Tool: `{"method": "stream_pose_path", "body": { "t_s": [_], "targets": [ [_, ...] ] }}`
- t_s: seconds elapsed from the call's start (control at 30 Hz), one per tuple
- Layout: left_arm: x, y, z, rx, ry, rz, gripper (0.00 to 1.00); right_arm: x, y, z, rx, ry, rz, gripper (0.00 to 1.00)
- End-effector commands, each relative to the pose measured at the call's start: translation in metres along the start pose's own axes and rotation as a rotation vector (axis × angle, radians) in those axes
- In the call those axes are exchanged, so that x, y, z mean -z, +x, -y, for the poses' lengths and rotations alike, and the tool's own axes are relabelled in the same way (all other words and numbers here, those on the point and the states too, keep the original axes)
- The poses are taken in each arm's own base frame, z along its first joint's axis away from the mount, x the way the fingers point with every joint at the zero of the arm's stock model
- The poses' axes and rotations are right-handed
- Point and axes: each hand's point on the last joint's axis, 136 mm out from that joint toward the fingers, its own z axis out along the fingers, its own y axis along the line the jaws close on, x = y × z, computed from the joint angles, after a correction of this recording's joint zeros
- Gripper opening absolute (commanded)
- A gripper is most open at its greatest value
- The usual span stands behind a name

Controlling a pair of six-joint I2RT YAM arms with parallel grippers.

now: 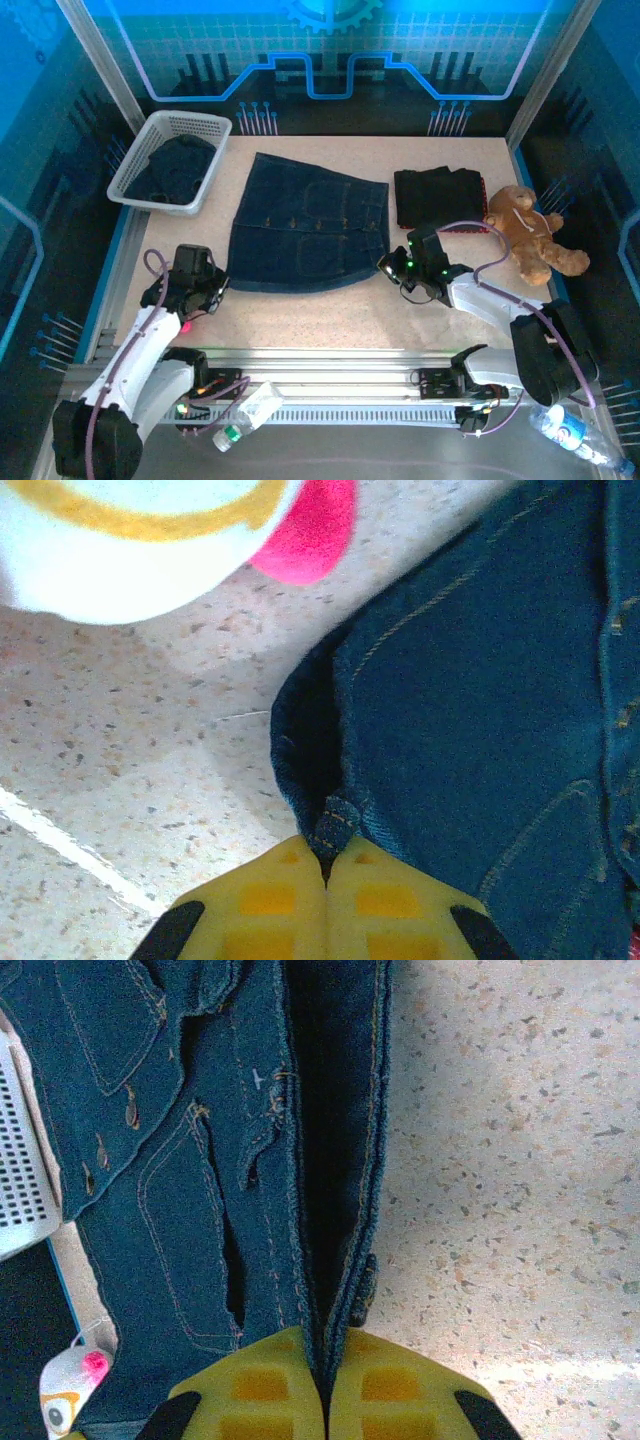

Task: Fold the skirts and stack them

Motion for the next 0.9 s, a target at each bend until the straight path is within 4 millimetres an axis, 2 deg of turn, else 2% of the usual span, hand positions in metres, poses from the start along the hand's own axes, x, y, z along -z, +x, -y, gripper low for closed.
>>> {"method": "stream_pose_path", "body": {
  "t_s": [0.0, 0.23, 0.37, 0.47, 0.57, 0.87],
  "targets": [
    [0.015, -0.006, 0.010, -0.032, -0.003, 0.025, 0.00, 0.007, -0.005, -0.001, -0.061, 0.001, 0.030, 0.00],
    [0.055, -0.027, 0.039, -0.117, 0.030, 0.117, 0.00, 0.013, -0.007, -0.026, -0.044, -0.052, 0.026, 0.00],
    [0.074, -0.029, 0.036, -0.150, 0.014, 0.142, 0.00, 0.013, 0.003, -0.035, -0.023, -0.063, 0.004, 0.00],
    [0.081, -0.032, 0.030, -0.156, 0.001, 0.166, 0.00, 0.012, 0.008, -0.030, -0.035, -0.040, 0.008, 0.00],
    [0.082, -0.035, 0.037, -0.167, 0.009, 0.169, 0.00, 0.015, 0.005, -0.030, -0.051, -0.044, 0.032, 0.00],
    [0.086, -0.055, 0.094, -0.250, 0.042, 0.199, 0.00, 0.031, -0.029, -0.050, -0.067, -0.062, 0.166, 0.01]
  ]
}}
